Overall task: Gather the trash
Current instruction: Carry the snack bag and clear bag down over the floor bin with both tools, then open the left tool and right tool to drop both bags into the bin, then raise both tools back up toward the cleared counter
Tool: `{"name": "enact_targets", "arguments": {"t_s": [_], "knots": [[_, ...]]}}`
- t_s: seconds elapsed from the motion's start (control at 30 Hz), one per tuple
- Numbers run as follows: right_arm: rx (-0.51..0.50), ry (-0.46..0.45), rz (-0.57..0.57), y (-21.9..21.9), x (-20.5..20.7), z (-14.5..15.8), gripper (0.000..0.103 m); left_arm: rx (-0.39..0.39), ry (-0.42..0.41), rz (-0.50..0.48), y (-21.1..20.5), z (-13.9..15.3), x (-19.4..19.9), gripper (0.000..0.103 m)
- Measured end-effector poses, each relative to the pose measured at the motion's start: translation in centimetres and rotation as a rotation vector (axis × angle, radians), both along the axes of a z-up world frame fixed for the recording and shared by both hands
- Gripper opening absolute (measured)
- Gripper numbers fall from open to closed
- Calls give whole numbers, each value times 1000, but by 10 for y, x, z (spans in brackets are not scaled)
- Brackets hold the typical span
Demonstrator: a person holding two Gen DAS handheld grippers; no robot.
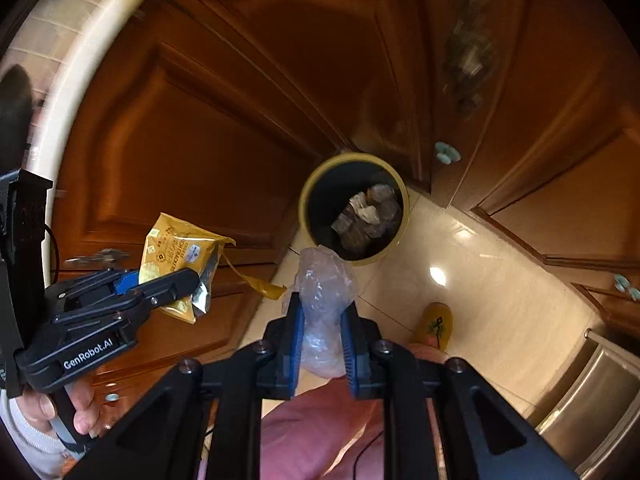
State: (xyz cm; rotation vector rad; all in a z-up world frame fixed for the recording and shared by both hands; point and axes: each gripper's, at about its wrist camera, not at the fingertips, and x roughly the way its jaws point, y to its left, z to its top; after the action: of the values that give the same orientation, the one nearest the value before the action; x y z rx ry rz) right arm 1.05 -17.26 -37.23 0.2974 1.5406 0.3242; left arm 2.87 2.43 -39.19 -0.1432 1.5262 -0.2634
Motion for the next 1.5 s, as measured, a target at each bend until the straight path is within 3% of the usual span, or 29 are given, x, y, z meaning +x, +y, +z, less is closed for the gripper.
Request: {"name": "enact_targets", "arguments": {"t_s": [0.3, 0.53, 0.7, 0.93, 1.2, 1.5], "knots": [[-18, 106, 5, 30, 56, -137, 17, 90, 87, 18, -7, -150, 44, 24], [-47, 121, 61, 54, 85, -186, 17, 95, 120, 12, 5, -207, 75, 27], [-55, 134, 70, 61, 101, -203, 21, 87, 110, 13, 18, -219, 87, 46], [-40, 145, -3, 62, 124, -210, 22, 92, 79, -3, 24, -217, 87, 56], [-42, 145, -49, 54, 127, -206, 32, 110, 34, 2, 27, -208, 82, 59], [-28, 127, -57, 49, 109, -202, 33, 119, -29, 57, 44, -187, 76, 68]]}}
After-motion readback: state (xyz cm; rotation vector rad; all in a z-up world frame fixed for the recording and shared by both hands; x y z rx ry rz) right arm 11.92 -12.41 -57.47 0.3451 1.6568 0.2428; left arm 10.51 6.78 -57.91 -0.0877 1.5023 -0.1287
